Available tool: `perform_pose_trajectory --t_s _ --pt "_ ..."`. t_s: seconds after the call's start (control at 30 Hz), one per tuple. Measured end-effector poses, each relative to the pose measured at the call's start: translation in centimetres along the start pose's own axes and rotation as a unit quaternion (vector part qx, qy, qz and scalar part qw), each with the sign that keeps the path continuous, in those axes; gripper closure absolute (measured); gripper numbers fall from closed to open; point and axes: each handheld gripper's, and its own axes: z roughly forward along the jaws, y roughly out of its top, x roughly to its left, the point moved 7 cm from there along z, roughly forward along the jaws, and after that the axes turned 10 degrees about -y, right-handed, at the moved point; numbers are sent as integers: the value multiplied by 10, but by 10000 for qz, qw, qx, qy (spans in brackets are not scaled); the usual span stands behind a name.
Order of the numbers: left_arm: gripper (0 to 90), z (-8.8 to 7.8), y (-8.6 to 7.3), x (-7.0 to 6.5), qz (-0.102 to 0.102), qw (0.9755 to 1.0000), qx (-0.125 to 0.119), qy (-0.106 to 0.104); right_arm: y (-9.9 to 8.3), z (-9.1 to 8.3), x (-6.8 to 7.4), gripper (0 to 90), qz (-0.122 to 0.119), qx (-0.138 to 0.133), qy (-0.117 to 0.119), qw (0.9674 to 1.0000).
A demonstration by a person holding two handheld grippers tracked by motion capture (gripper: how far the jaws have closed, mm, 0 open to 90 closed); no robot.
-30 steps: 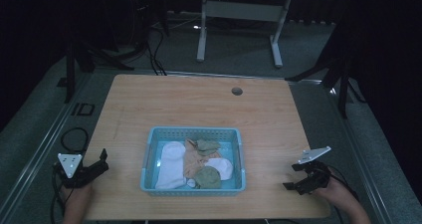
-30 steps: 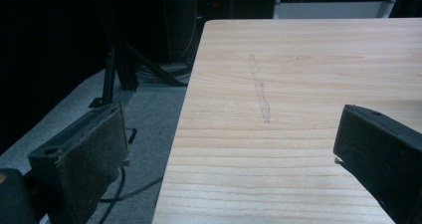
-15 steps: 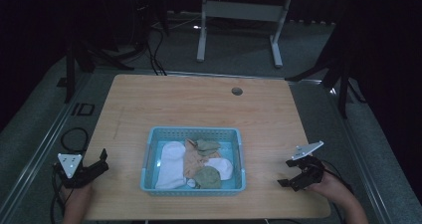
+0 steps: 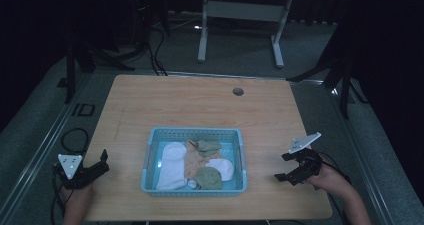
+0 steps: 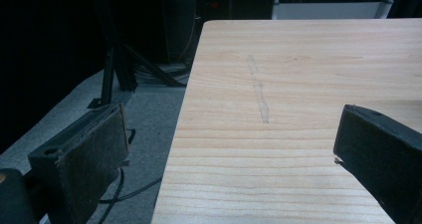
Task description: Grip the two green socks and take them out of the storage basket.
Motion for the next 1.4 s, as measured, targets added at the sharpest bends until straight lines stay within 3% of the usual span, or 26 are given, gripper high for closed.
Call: perform_pose_trajectory --t_s 0.73,0.9,1.13,1.4 --pt "4 0 0 0 -2 10000 13 -6 60 -9 22 149 -587 -187 190 9979" --pt "4 0 0 0 2 10000 16 -12 69 -9 27 149 -622 -225 261 9975" --pt "4 0 0 0 1 10000 13 -16 83 -6 37 149 -905 -274 259 9952" --pt "4 0 0 0 -5 10000 15 -30 97 -2 45 149 -1055 -268 341 9935"
